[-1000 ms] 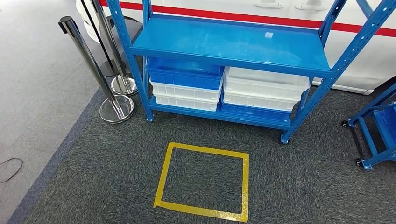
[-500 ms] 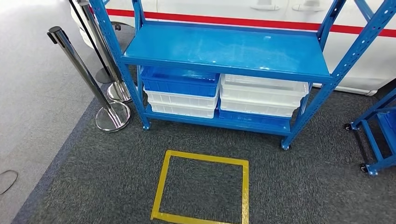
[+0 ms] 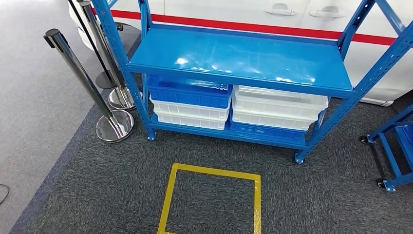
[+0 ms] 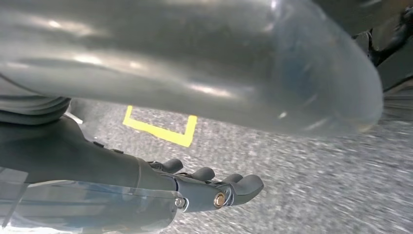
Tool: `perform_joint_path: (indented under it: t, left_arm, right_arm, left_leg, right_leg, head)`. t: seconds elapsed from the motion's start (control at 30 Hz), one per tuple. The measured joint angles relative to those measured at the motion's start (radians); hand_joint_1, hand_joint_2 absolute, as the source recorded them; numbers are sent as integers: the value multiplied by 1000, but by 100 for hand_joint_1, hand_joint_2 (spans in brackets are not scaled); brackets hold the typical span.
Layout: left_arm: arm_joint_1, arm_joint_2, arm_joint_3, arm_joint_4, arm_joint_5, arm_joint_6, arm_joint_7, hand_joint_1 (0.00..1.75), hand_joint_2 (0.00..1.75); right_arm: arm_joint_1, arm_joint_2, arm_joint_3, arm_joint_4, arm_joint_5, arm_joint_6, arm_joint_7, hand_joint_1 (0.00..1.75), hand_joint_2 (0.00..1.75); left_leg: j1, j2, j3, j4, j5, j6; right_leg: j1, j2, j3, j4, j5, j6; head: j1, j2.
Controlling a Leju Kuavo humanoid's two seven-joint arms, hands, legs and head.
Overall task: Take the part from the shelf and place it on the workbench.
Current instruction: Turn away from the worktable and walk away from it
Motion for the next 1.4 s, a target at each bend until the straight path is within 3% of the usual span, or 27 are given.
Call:
perform_joint_path:
  t: [0.07, 0.13, 0.2, 0.27, 0.33, 0.37, 0.4, 0.43, 0.5, 0.57, 0.63, 0.73, 0.8, 0.87, 0.9, 0.93, 0.97, 1.03, 1.1, 1.2, 1.27, 1.33, 1.4]
  left_arm:
    - [1, 0, 1, 0, -1, -3, 1, 0, 0]
    - [1, 1, 2, -1, -4, -3, 2, 0, 0]
    - [-1, 2, 2, -1, -8, -2, 2, 0, 0]
    - [-5, 3, 2, -2, -10, -2, 3, 0, 0]
    - [-4, 3, 2, -2, -11, -2, 3, 0, 0]
    - [-1, 3, 2, -2, -12, -3, 3, 0, 0]
    - [0, 3, 2, -2, -12, -3, 3, 0, 0]
    - [2, 3, 2, -2, -12, -3, 3, 0, 0]
    - [1, 5, 2, -2, -14, -3, 3, 0, 0]
    - [-2, 6, 2, -2, -16, -3, 4, 0, 0]
    - [-3, 7, 2, -2, -17, -3, 4, 0, 0]
    - [-1, 7, 3, -2, -17, -3, 5, 0, 0]
    - [-2, 7, 3, -2, -17, -3, 5, 0, 0]
    - [-3, 7, 3, -3, -17, -3, 5, 0, 0]
    - [-2, 7, 3, -3, -17, -3, 5, 0, 0]
    - [-1, 7, 3, -3, -17, -4, 5, 0, 0]
    - [0, 7, 3, -3, -17, -4, 6, 0, 0]
    - [1, 7, 3, -3, -17, -5, 6, 0, 0]
    - [1, 6, 3, -3, -17, -5, 7, 0, 0]
    - [-3, 6, 3, -3, -18, -5, 8, 0, 0]
    - [-4, 7, 3, -3, -18, -5, 8, 0, 0]
    - [-5, 8, 3, -3, -18, -5, 8, 0, 0]
    - [-4, 8, 3, -3, -18, -5, 9, 0, 0]
  right_arm:
    - [-6, 0, -7, 0, -3, 2, -1, 0, 0]
    - [-12, 0, -11, 0, 0, 0, 0, 0, 0]
    - [-11, 0, -12, 0, 6, -3, 3, 0, 0]
    - [-11, 0, -13, 0, 7, -2, 5, 0, 0]
    - [-11, 0, -17, 0, 5, 1, 6, 0, 0]
    - [-11, 0, -20, 0, 4, 2, 6, 0, 0]
    - [-11, 0, -22, 0, 5, 2, 6, 0, 0]
    - [-11, 0, -24, 0, 6, 1, 6, 0, 0]
    - [-8, 1, -25, 0, 11, 0, 6, 0, 0]
    - [-6, 2, -26, 0, 16, 0, 6, 0, 0]
    - [-7, 4, -27, 0, 20, 0, 6, 0, 0]
    - [-7, 4, -27, 0, 22, 0, 6, 0, 0]
    - [-10, 4, -28, 0, 24, -1, 6, 0, 0]
    - [-12, 4, -28, 0, 25, -1, 6, 0, 0]
    - [-12, 4, -28, 0, 26, 0, 6, 0, 0]
    - [-11, 4, -28, 0, 26, 1, 6, 0, 0]
    - [-9, 4, -28, 0, 26, 2, 6, 0, 0]
    - [-5, 4, -28, 0, 27, 2, 6, 0, 0]
    - [-3, 3, -28, 0, 28, 3, 6, 0, 0]
    - [-5, 2, -28, 0, 32, 7, 5, 0, 0]
    - [-3, 1, -28, 0, 35, 10, 6, 0, 0]
    - [-4, 1, -28, 0, 37, 12, 6, 0, 0]
    - [-6, 1, -28, 0, 39, 13, 6, 0, 0]
  left_leg:
    - [-3, 13, 16, -3, -14, -12]
    - [-6, 22, 28, 0, -16, -25]
    - [-6, 16, 17, 43, -15, -33]
    - [-1, 3, -41, 146, -39, -41]
    - [3, -3, -116, 252, -94, -49]
    - [3, -3, -143, 277, -112, -51]
    - [3, -4, -157, 276, -112, -51]
    - [3, -4, -158, 245, -89, -47]
    - [-1, -6, -129, 124, 5, -32]
    - [-10, -6, -109, 37, 57, -18]
    - [-16, -8, -108, 17, 59, -7]
    - [-10, -12, -75, -5, 68, 10]
    - [-7, -12, -57, -15, 65, 18]
    - [-8, -12, -49, -16, 57, 21]
    - [-8, -12, -44, -16, 51, 20]
    - [-8, -12, -37, -16, 44, 20]
    - [-8, -12, -26, -16, 36, 18]
    - [-8, -13, -4, -17, 18, 13]
    - [-9, -12, 7, -17, 3, 2]
    - [-11, -9, 19, -14, -5, -15]
    - [-10, -10, 10, 30, -5, -23]
    - [-5, -11, -49, 137, -31, -34]
    - [0, -11, -128, 249, -88, -43]
  right_leg:
    - [10, -28, 3, -46, 34, -17]
    - [12, -18, 8, -51, 33, -31]
    - [6, -5, 27, -61, 29, -42]
    - [3, 7, 44, -66, 20, -49]
    - [3, 25, 56, -67, 8, -52]
    - [4, 35, 63, -67, 2, -51]
    - [4, 44, 72, -67, -5, -51]
    - [5, 51, 82, -67, -11, -51]
    - [6, 59, 103, -67, -26, -50]
    - [6, 64, 117, -70, -39, -42]
    - [6, 64, 126, -68, -41, -28]
    - [6, 55, 133, -44, -46, -12]
    - [4, 45, 91, 34, -86, -2]
    - [1, 41, 12, 145, -137, 7]
    - [0, 40, -20, 180, -146, 9]
    - [0, 39, -37, 185, -137, 8]
    - [0, 38, -38, 158, -107, 6]
    - [3, 35, -5, 36, -14, -2]
    - [9, 31, 15, -51, 29, -12]
    - [12, 31, 24, -70, 32, -31]
    - [7, 31, 45, -79, 27, -44]
    - [5, 31, 64, -85, 17, -53]
    - [5, 34, 78, -85, 3, -55]
  head:
    - [1, 0]
    - [2, 0]
    - [2, 0]
    - [2, 0]
    - [2, 0]
    - [2, 0]
    - [2, 0]
    - [2, 0]
    - [2, 0]
    - [1, 0]
    - [0, 0]
    - [0, 0]
    - [0, 0]
    - [0, 0]
    - [0, 0]
    - [0, 0]
    - [0, 0]
    - [0, 0]
    - [0, 0]
    - [0, 0]
    - [0, 0]
    - [0, 0]
    - [0, 0]
